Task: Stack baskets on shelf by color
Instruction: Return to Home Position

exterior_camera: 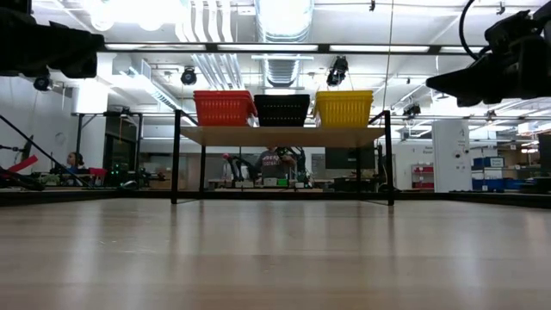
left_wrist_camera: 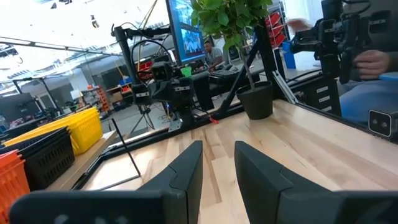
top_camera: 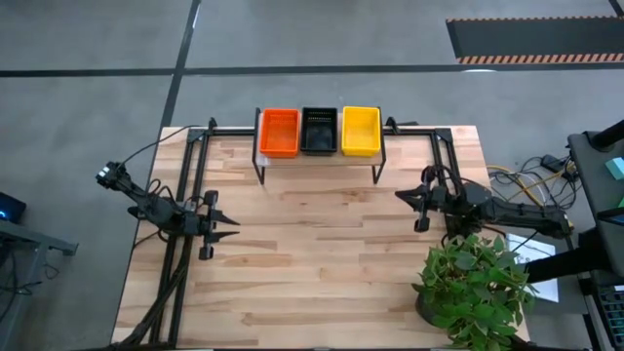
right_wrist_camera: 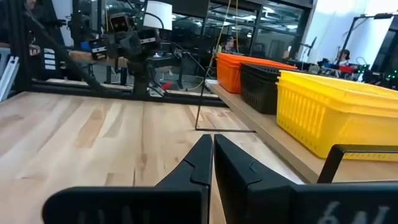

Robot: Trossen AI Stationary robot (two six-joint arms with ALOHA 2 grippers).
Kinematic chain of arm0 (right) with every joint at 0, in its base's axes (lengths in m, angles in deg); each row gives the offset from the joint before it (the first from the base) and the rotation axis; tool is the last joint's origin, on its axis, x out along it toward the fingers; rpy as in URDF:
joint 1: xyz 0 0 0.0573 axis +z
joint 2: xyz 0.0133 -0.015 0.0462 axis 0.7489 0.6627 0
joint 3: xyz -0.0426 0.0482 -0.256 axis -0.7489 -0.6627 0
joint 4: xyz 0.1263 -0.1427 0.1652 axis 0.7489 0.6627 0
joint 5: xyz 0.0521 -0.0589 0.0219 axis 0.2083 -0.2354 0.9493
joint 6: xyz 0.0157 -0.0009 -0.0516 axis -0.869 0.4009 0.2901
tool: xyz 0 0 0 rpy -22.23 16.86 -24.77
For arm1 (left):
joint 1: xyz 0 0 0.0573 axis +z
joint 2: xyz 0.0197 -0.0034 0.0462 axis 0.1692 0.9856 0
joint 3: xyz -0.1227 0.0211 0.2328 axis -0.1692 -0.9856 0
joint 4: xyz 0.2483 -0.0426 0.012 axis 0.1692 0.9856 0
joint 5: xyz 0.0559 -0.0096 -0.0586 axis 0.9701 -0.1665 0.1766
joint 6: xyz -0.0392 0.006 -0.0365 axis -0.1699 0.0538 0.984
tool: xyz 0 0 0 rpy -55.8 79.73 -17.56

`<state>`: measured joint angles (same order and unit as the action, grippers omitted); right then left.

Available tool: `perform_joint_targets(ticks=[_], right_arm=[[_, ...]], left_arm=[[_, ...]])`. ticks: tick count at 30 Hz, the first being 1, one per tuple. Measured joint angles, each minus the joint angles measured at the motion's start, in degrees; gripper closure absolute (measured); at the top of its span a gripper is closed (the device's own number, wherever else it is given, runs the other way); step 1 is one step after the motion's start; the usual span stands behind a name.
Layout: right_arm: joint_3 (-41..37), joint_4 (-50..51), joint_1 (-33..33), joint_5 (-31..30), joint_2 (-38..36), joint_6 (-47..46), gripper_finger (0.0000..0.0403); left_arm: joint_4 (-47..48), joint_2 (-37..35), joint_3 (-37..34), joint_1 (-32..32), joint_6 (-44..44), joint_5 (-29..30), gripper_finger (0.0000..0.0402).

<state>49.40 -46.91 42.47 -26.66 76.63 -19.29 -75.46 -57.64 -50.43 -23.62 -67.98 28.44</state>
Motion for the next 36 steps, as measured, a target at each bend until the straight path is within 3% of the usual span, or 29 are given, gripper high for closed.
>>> perform_joint_targets(ticks=[36], right_arm=[[-0.1,-0.3,0.0,-0.1,1.2,-1.2,0.0394]], left_arm=[[0.0,0.0,-0.1,0.0,0.0,0.0,0.0324]])
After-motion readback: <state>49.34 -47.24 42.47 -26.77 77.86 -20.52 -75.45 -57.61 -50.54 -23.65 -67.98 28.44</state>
